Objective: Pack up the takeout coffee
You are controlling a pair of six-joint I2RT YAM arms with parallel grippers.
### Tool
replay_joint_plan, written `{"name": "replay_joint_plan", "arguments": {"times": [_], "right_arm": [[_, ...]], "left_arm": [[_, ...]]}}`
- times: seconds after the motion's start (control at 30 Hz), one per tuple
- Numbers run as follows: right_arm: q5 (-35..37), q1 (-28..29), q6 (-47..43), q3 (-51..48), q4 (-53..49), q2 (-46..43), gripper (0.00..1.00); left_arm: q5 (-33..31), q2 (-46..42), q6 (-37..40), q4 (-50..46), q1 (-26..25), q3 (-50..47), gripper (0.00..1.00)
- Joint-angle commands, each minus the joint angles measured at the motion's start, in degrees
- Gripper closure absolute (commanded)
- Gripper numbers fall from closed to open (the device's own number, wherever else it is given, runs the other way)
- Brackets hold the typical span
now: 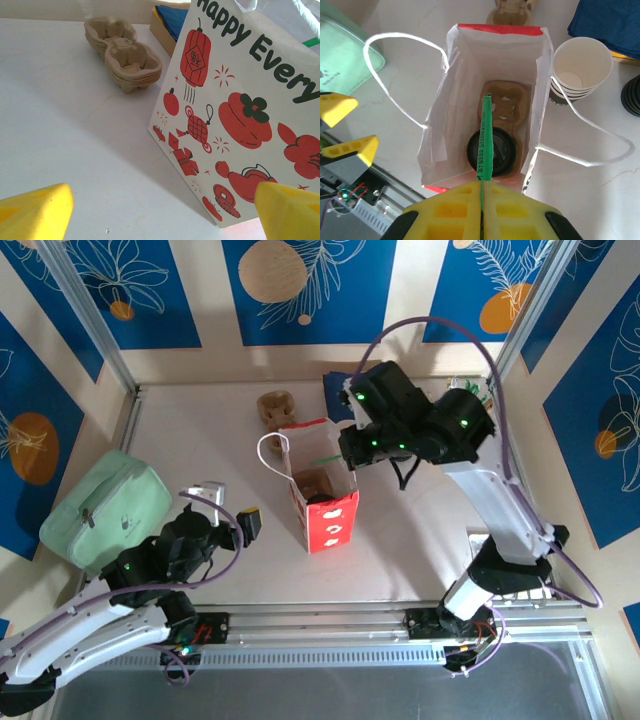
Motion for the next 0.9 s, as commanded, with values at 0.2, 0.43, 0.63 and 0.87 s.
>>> {"name": "replay_joint_plan", "arguments": {"times": [0.2,0.43,0.63,0.87], "right_arm": [[2.92,1.79,0.87,2.63,1.51,10.13,0.90],[0.68,1.27,0.84,5.44,1.58,17.17,0.89],[-1.08,0.67,1.46,7.13,1.13,20.66,0.81],[-3.68,-0.25,1.08,11.35,-0.10,22.29,0.64]], "left_arm": [[0.18,0.33,-0.94,-0.10,-0.34,1.37,0.07],[7.04,-0.13,-0.53,0.32,-0.33,4.70,0.06],[13.25,2.77,-0.48,-1.63,-0.34,10.89,0.08],[18.84,5.61,0.11,-1.02,-0.34,14.28,0.08]]}}
